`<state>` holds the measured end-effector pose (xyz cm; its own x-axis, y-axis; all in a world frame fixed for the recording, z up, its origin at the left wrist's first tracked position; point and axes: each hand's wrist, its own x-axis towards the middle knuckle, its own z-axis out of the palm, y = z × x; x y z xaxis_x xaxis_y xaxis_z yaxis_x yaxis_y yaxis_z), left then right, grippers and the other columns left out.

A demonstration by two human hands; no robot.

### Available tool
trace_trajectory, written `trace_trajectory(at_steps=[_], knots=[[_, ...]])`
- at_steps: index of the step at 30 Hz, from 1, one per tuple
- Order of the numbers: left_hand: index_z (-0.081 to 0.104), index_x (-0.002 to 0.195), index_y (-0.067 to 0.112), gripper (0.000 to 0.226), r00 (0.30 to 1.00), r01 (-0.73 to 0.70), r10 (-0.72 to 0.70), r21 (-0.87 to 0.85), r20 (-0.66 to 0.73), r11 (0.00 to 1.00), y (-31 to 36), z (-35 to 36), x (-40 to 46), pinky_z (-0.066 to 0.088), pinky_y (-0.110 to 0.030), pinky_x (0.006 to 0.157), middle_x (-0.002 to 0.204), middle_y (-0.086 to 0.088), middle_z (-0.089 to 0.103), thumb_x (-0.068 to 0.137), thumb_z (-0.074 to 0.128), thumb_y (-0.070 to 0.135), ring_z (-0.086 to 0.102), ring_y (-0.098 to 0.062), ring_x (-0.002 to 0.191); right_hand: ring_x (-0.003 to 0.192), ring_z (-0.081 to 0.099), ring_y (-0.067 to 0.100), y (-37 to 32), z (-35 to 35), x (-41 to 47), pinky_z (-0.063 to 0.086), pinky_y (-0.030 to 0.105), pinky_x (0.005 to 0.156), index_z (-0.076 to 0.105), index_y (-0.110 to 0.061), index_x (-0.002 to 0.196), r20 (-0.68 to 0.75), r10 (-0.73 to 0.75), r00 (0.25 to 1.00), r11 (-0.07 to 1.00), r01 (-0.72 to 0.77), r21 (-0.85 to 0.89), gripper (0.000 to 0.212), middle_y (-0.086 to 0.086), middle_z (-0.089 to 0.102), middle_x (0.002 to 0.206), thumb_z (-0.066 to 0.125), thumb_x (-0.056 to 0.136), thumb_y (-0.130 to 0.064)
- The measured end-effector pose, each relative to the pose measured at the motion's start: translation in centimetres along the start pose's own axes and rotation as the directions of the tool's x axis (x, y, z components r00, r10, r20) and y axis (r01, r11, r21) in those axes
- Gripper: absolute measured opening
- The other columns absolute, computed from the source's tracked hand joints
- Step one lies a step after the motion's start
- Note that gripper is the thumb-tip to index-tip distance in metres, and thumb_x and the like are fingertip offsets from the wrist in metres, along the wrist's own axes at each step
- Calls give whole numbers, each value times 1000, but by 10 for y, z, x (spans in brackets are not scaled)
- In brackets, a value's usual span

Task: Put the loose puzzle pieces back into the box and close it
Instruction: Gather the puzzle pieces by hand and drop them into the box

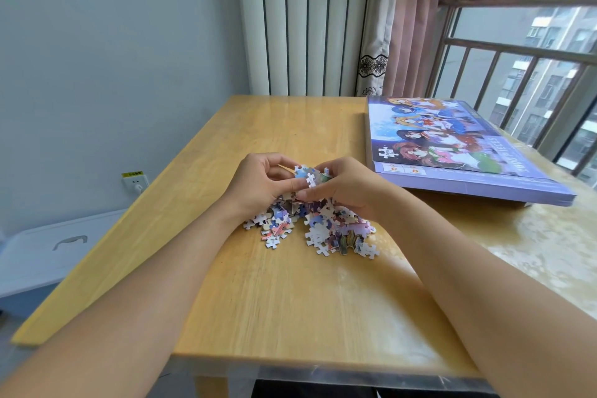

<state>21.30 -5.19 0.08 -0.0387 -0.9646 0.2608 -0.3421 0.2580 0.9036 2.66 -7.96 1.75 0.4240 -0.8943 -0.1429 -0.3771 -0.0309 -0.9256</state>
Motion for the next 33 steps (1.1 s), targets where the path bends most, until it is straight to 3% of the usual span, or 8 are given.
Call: trace_trajectory(at_steps=[4,7,10,16,20,24,28,33], knots=[[75,97,9,32,1000,-6,6,-11,-28,1000,-3,3,1,56,-27,71,82,-5,78,71,88,22,74,-20,77,96,74,32,4,0,3,55,55,95,74,-7,105,0,2,1000,998,-2,70,76,15,77,96,101,38,-31],[78,94,10,34,998,-28,26,-39,-52,999,-2,7,1,59,-29,74,86,-5,78,67,87,29,75,-23,81,98,74,31,3,-2,2,55,50,98,75,-3,105,21,5,1000,991,-7,136,44,17,76,99,93,66,-11],[78,91,15,19,997,0,-5,-66,-77,998,0,11,1,61,-32,71,80,-7,78,75,84,23,75,-29,77,102,73,29,1,0,0,53,47,101,75,-4,108,45,12,999,986,-20,167,44,16,76,103,91,68,-14],[79,99,15,17,986,-128,134,60,-98,990,1,13,3,54,-20,75,86,7,75,87,74,27,71,-5,81,98,74,29,2,3,4,55,51,96,72,-5,113,-49,53,997,980,-42,196,86,13,77,99,102,37,-32],[78,105,18,34,972,-127,136,59,-190,990,2,8,4,60,-36,76,92,6,76,90,65,45,72,-16,84,94,74,32,-2,2,-1,60,48,85,60,-1,128,-91,84,992,938,-48,344,121,20,72,110,105,20,-33],[77,94,18,29,962,-115,127,65,-241,991,2,4,5,59,-45,73,81,-2,73,97,61,42,67,-28,79,81,74,32,-21,-2,-20,61,35,66,42,4,138,-139,89,986,830,4,558,78,31,66,114,81,71,13],[74,88,28,25,962,-151,174,120,-211,981,4,7,-2,59,-41,75,81,-2,72,102,55,37,68,-14,79,80,74,31,-37,-8,-35,62,37,69,41,6,137,-142,79,987,792,25,611,73,30,65,114,77,73,16],[74,97,25,31,972,-142,155,86,-174,986,11,13,-9,55,-41,69,84,-5,71,106,46,34,66,-22,82,90,72,34,-49,-34,-60,62,37,67,49,6,129,-178,104,979,799,24,601,63,28,63,117,77,74,16]])
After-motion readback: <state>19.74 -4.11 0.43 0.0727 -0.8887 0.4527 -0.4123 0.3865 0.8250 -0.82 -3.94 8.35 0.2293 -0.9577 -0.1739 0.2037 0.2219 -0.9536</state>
